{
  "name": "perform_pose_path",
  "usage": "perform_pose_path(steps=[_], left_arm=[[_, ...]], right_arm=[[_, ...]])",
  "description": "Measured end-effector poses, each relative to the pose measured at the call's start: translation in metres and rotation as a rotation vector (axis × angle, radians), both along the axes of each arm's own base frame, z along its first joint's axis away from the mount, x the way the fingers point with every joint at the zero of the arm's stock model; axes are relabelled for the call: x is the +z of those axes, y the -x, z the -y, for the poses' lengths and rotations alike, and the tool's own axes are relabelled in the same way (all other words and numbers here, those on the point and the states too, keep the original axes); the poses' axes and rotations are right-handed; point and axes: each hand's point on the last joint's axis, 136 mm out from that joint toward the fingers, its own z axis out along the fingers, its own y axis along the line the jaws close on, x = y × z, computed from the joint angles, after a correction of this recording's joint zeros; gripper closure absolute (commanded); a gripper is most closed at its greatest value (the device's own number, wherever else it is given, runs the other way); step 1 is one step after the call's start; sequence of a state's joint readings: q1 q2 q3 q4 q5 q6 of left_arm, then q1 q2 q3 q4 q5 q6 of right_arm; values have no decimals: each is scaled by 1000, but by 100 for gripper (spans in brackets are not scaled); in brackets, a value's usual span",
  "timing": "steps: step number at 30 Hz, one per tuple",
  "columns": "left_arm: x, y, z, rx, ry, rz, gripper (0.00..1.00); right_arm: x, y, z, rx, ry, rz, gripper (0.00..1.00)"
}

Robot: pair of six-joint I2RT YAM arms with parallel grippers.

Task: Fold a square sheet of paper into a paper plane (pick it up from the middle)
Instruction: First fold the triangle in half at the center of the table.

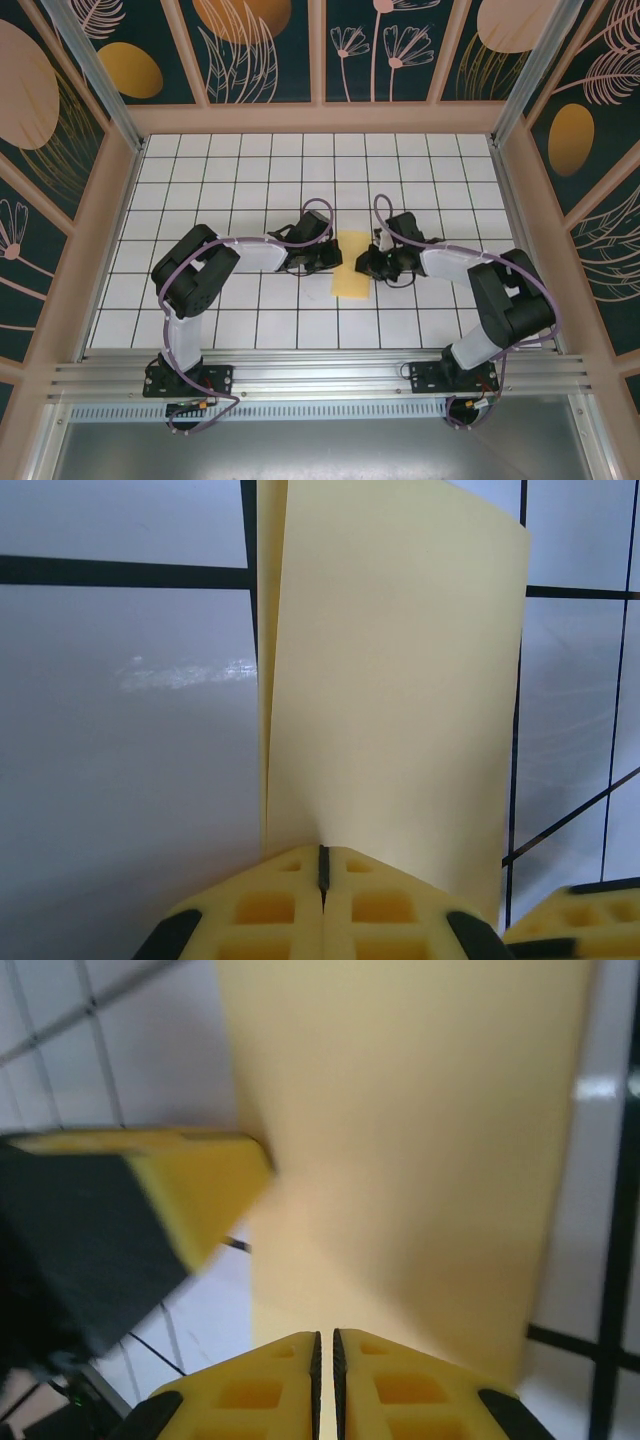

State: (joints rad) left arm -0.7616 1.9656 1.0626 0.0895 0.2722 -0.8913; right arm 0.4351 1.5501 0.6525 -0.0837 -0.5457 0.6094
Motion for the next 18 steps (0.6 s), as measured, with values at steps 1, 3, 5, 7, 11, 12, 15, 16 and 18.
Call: perform_pose_path(steps=[1, 3, 5, 7, 11, 12, 15, 16, 18], left_arm=[[0, 0, 0, 0, 0, 0, 100], [0, 0, 0, 0, 0, 0, 100], [0, 0, 0, 0, 0, 0, 100], [0, 0, 0, 0, -2, -1, 100], [0, 0, 0, 1, -8, -6, 100], [0, 0, 0, 0, -8, -7, 100], [0, 0, 0, 0, -9, -8, 100], [0, 0, 0, 0, -9, -8, 100], [0, 0, 0, 0, -9, -8, 100]], right_arm=[[-7, 6, 4, -8, 11, -19, 84], [-17, 13, 10, -21, 15, -49, 84], [-16, 11, 9, -24, 11, -43, 84], [-16, 11, 9, -26, 10, -45, 84], [-10, 11, 10, -33, 6, -39, 83], [-6, 11, 9, -35, -1, -30, 83], [8, 9, 5, -30, -27, 4, 83], [11, 10, 3, -29, -33, 9, 83], [9, 14, 2, -25, -39, 8, 83]])
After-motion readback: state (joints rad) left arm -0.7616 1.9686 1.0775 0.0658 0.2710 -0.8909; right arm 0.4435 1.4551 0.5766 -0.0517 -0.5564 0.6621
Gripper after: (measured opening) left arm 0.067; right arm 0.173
